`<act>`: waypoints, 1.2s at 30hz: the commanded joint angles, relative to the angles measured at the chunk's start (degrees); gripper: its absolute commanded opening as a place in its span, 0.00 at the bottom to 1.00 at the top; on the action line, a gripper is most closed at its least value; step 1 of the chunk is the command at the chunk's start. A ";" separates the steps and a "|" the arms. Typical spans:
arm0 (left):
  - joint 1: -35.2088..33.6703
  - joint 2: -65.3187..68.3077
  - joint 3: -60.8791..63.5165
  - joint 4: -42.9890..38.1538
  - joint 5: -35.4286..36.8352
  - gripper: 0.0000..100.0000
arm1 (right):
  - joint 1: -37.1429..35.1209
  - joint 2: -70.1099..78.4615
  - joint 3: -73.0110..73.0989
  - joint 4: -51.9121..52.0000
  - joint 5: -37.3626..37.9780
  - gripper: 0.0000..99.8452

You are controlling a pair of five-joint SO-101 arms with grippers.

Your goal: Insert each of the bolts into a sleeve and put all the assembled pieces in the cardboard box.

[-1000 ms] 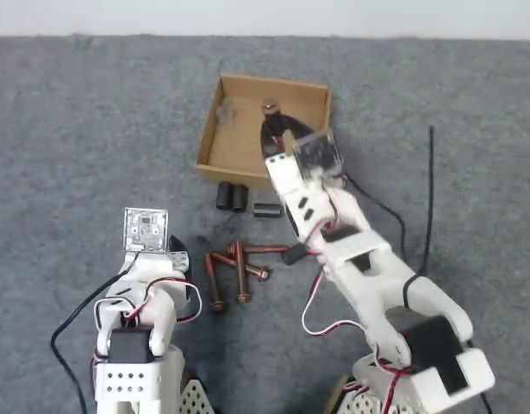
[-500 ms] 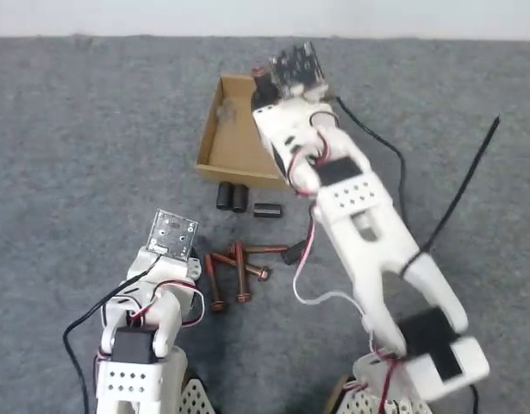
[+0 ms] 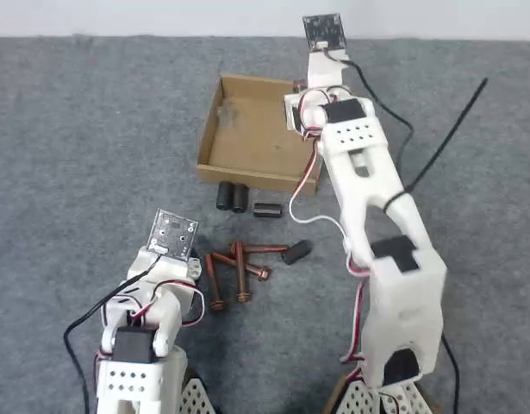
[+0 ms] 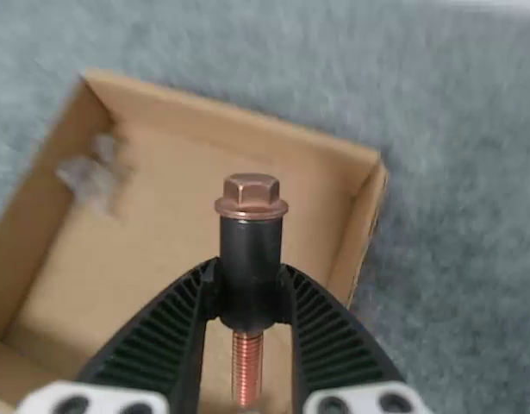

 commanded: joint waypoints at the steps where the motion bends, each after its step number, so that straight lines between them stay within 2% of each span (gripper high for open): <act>1: 0.18 0.97 -0.75 0.09 -0.53 0.02 | 0.75 1.45 -10.11 3.74 -2.37 0.01; 17: 0.09 0.97 -0.75 0.09 -0.53 0.02 | -0.13 16.22 -27.08 20.44 -4.66 0.01; 22: 0.09 0.97 -0.75 0.09 -0.53 0.02 | -0.40 18.95 -30.86 22.20 -5.27 0.01; 28: 0.09 0.97 -0.75 0.09 -0.53 0.02 | -0.57 19.30 -31.30 24.66 -5.27 0.16; 36: 0.09 1.23 -0.75 -1.14 -0.44 0.02 | -0.57 19.12 -39.91 32.13 -5.10 0.17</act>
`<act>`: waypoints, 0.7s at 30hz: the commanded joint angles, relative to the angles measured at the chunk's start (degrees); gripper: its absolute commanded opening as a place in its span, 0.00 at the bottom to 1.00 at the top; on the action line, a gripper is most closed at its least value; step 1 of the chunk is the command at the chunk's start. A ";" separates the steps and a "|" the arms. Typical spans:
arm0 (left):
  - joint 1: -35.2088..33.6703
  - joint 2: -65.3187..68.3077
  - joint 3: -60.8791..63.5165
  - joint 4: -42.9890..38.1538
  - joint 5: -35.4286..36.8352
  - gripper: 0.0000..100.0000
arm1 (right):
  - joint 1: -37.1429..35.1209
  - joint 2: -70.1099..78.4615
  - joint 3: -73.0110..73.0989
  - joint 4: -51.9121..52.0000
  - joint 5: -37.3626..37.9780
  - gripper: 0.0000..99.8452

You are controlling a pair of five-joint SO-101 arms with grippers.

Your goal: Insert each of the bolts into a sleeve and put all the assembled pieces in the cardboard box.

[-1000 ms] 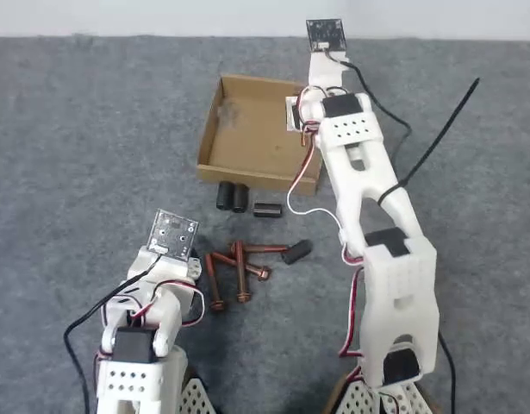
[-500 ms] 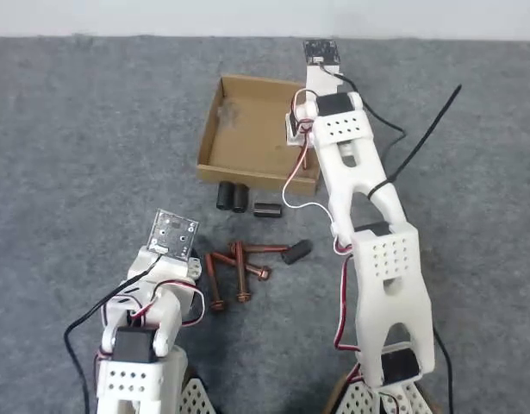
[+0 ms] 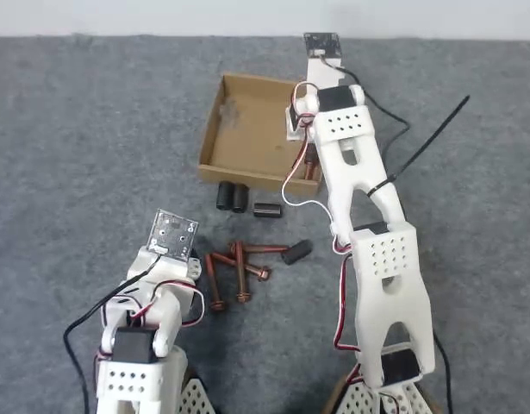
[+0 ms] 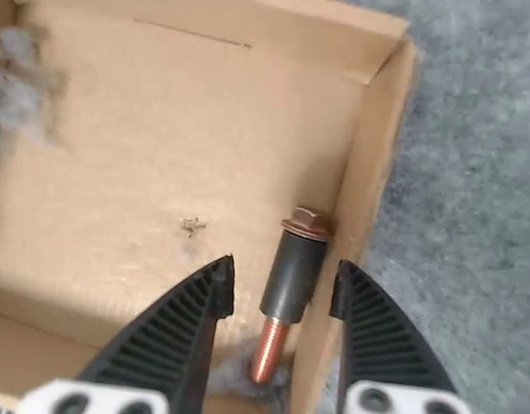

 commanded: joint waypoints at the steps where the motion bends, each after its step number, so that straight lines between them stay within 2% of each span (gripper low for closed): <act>1: 0.09 1.23 -0.75 -1.23 -0.44 0.02 | -0.75 -2.33 -8.62 5.67 -0.53 0.17; 6: 0.09 1.32 -0.75 -1.49 -0.44 0.02 | -0.75 -2.33 -19.25 18.42 -0.44 0.17; 9: 0.09 1.32 -0.75 -1.49 -0.44 0.02 | -0.13 -2.95 -20.04 22.37 -0.35 0.17; 13: 0.18 1.32 -0.75 -1.58 -0.44 0.02 | 1.45 -6.20 -13.27 23.43 1.32 0.14; 17: 0.26 1.32 -0.75 -1.58 -0.44 0.02 | 1.45 -12.88 -5.10 23.78 3.60 0.00; 21: 0.26 1.32 -0.75 -1.58 -0.35 0.02 | 1.19 -21.93 6.95 23.69 3.69 0.04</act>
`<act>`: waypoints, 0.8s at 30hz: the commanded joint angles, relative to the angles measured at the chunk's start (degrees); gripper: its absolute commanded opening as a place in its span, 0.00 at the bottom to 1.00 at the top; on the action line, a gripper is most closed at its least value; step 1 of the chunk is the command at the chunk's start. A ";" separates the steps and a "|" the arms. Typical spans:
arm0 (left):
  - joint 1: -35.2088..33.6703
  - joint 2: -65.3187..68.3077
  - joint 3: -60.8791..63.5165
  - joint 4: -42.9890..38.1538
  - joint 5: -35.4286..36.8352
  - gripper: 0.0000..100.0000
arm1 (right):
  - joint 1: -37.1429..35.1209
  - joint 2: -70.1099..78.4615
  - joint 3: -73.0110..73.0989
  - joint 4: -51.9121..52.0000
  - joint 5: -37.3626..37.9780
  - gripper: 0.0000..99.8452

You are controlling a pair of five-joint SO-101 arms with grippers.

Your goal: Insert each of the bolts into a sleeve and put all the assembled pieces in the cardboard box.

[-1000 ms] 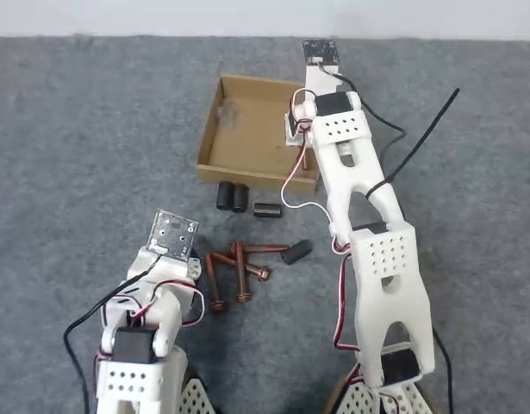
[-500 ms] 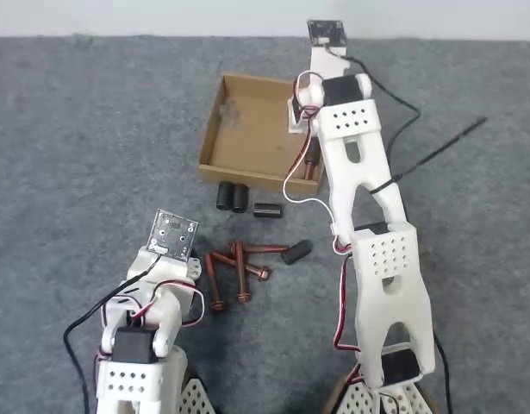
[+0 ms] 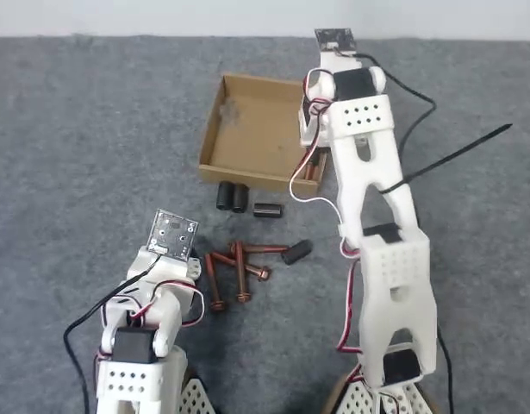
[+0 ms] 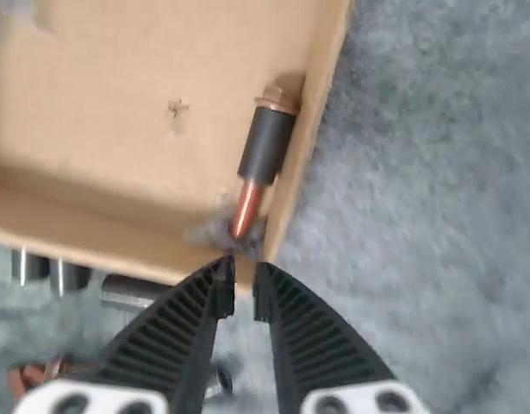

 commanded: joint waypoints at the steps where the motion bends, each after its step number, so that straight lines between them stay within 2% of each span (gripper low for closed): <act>1: 0.35 1.32 -0.75 -1.49 -0.35 0.02 | 0.13 -12.88 10.02 2.15 1.05 0.04; 14: 0.26 1.32 -0.75 -1.32 -0.35 0.02 | 0.04 -37.85 53.01 1.71 1.14 0.04; 24: 0.18 1.32 -0.75 -1.14 -0.35 0.02 | 0.04 -48.40 73.32 1.63 1.93 0.04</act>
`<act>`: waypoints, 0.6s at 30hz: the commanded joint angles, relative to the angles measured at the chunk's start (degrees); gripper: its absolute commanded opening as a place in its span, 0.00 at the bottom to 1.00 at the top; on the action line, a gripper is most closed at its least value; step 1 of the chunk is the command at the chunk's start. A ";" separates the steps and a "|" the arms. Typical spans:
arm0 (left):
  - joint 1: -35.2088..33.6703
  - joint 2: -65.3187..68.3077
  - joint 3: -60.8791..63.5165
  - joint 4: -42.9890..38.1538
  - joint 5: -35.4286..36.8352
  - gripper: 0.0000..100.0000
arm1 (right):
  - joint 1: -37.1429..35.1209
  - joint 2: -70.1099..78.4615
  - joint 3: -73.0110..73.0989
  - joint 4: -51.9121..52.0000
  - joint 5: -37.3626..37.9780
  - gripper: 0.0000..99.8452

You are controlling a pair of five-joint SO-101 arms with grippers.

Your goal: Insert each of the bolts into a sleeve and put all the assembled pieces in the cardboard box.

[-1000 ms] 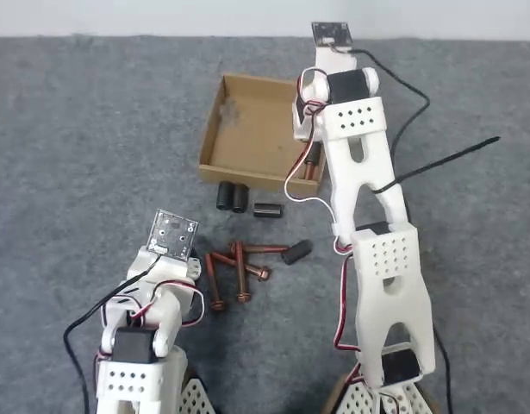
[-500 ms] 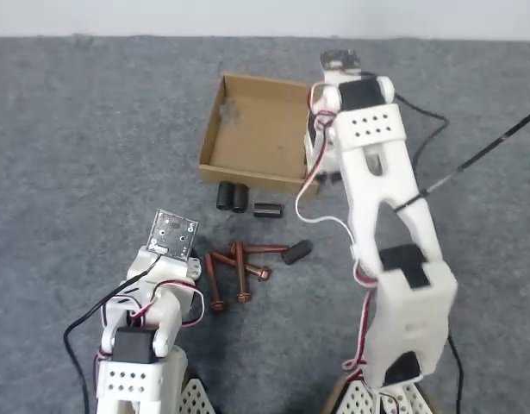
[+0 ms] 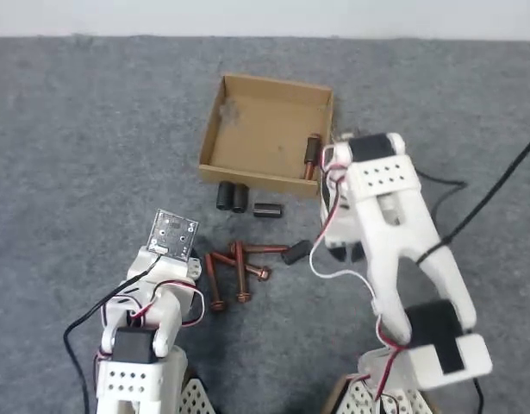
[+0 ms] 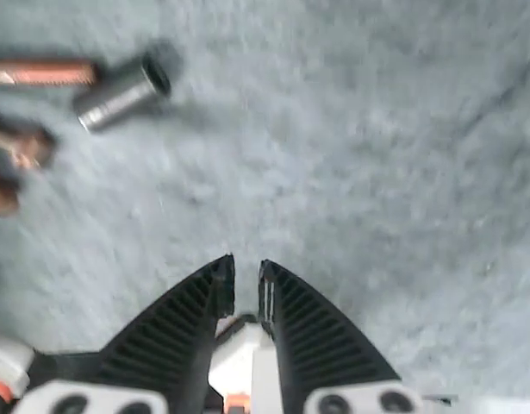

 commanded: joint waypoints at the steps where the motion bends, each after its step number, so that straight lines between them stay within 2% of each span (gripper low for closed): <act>1: 0.09 1.32 -0.75 -1.14 -0.35 0.02 | 0.31 -5.67 4.92 1.63 3.52 0.04; 6: 0.09 1.32 -0.75 -1.14 -0.35 0.02 | -0.13 -7.43 10.11 1.54 20.92 0.04; 9: 0.09 1.32 -0.75 -1.14 -0.35 0.02 | -0.13 -7.87 11.25 -0.04 26.90 0.04; 13: 0.09 1.32 -0.75 -1.14 -0.35 0.02 | -0.22 -7.96 12.31 -7.34 33.49 0.04; 18: 0.09 1.32 -0.75 -1.14 -0.35 0.02 | -0.22 -7.69 12.31 -19.65 48.97 0.05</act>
